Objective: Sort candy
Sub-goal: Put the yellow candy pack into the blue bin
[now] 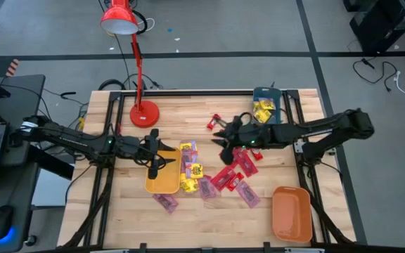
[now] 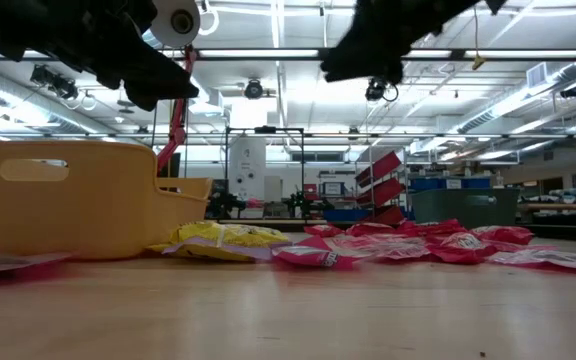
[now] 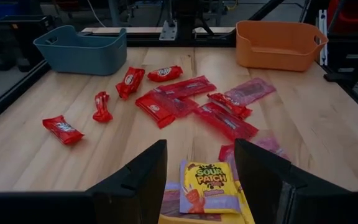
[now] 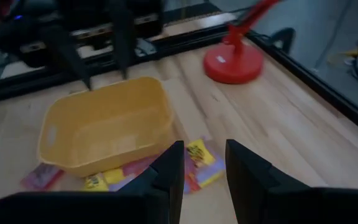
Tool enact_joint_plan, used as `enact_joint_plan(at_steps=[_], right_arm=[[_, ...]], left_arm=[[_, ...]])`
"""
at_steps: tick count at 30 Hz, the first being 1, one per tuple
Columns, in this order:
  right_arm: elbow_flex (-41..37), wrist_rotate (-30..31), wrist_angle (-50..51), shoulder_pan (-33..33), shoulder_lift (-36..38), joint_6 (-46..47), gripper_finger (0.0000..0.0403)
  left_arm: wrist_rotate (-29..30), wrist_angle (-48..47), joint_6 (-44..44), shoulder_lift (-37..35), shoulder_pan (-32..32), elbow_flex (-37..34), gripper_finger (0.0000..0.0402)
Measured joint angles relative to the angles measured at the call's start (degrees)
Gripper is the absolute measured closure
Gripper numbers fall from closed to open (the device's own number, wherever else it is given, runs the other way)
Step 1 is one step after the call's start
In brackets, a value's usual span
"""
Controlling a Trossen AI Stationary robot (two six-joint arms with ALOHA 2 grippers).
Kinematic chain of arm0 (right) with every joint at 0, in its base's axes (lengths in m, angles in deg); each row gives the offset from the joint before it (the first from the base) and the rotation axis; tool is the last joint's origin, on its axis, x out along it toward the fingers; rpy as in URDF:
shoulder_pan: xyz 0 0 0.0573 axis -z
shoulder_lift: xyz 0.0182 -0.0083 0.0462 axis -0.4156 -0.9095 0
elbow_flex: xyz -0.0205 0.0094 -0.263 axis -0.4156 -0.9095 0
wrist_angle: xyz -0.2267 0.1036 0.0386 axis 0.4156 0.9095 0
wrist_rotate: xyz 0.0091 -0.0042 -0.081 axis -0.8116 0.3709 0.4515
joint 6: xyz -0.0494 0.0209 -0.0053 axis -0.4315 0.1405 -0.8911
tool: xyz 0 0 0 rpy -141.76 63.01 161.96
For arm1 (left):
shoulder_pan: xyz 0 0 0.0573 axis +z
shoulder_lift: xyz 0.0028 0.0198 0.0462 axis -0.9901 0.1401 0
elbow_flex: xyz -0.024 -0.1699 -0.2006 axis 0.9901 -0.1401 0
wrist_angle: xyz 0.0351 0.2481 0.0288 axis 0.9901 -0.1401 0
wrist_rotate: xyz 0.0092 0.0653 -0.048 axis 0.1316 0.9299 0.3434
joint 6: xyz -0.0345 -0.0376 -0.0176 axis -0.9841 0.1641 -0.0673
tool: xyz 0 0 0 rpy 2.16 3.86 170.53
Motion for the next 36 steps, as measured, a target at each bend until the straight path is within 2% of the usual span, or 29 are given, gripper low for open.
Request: enact_joint_plan(at_steps=[3, 10, 20, 36], right_arm=[[4.3, -0.9, 1.0, -0.6, -4.4, -2.2, 0.03], [10.1, -5.3, 3.6, -0.7, -13.1, -2.5, 0.03], [11.9, -9.8, 3.7, -0.6, -22.6, 1.0, 0.03], [11.9, -12.3, 3.6, -0.6, -32.1, -0.2, 0.03]], left_arm=[[-0.6, -0.1, 0.0, 0.0, 0.0, 0.0, 0.0211], [-8.2, -1.0, 0.1, -1.5, 0.0, 0.0, 0.0211], [-5.5, -7.0, 0.1, -5.7, 0.0, 0.0, 0.0211], [-4.5, -9.0, -0.1, -5.6, 0.0, 0.0, 0.0211]])
